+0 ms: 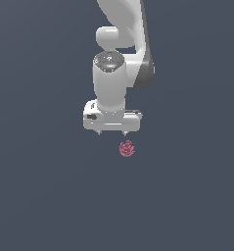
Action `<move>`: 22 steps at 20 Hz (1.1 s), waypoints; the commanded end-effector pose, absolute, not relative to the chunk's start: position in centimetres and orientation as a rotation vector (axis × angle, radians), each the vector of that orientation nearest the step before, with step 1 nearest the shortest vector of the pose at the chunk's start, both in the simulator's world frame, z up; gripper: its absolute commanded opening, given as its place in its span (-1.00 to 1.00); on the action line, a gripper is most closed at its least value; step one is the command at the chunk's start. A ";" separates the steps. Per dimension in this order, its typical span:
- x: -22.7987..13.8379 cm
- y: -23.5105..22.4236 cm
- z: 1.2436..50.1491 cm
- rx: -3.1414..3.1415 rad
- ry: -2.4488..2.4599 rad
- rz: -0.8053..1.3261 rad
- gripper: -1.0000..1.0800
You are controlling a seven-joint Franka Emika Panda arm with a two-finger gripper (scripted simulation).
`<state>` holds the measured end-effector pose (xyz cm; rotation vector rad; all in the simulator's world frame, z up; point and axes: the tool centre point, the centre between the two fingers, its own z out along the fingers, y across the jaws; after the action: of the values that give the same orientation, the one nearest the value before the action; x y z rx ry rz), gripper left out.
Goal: Pick up the object and move it to a goal position.
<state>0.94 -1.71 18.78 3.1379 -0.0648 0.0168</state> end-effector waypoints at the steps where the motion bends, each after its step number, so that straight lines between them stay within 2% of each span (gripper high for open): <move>1: 0.9 -1.6 18.8 3.138 -0.062 0.017 0.92; 8: 0.9 -0.6 17.2 3.135 0.040 0.013 0.92; 22: -0.1 4.5 10.0 3.094 0.528 0.001 0.92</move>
<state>0.03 4.07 10.50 3.0998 0.4871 -0.0008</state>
